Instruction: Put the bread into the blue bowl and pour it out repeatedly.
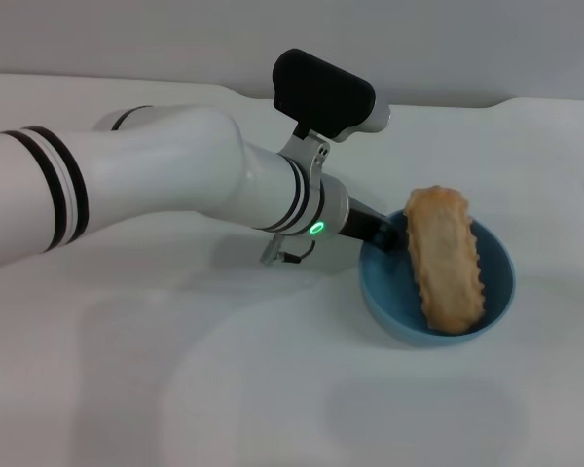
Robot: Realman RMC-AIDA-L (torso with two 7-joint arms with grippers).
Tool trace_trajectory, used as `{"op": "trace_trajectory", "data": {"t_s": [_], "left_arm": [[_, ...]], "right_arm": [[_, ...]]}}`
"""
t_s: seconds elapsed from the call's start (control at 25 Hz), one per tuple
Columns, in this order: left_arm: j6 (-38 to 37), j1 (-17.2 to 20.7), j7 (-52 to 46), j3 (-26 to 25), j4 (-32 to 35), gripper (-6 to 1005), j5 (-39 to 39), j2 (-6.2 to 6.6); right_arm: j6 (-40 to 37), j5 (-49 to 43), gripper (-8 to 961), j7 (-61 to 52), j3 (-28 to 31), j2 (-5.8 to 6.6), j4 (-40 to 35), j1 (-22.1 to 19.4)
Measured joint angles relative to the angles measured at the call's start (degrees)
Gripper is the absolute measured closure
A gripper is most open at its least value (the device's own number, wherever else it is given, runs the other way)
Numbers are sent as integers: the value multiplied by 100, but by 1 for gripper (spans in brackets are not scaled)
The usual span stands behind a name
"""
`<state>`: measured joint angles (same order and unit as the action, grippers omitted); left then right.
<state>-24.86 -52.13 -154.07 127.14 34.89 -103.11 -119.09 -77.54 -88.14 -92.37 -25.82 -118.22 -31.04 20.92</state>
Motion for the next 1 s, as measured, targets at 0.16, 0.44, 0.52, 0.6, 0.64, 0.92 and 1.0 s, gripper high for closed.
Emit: {"op": "trace_trajectory", "data": {"t_s": [0.16,0.44,0.52,0.6,0.64,0.92,1.0], "left_arm": [[0,6,-1,-36,20,834,1,15],[-14,75,16,-340,47,679,-57,85],[-1,85,22,-408,77,641,-152,96],[8,109,30,-552,126,603,-335,101],[16,144,32,-685,169,543,-436,101],[639,803,278,-1477,963,138,-852,100],[827,987,410,-1664,1167,137,-875,98]], "right_arm": [[-7,-4,414,80,-26,0,15,6],[-27,-246,406,294,-75,16,54,12],[-3,-405,403,350,-100,29,35,26],[31,-479,401,490,-103,31,33,35],[62,-479,371,556,-98,31,34,36],[347,-267,283,1334,-2,-2,129,-33],[449,-261,283,1462,12,-4,147,-34]]}}
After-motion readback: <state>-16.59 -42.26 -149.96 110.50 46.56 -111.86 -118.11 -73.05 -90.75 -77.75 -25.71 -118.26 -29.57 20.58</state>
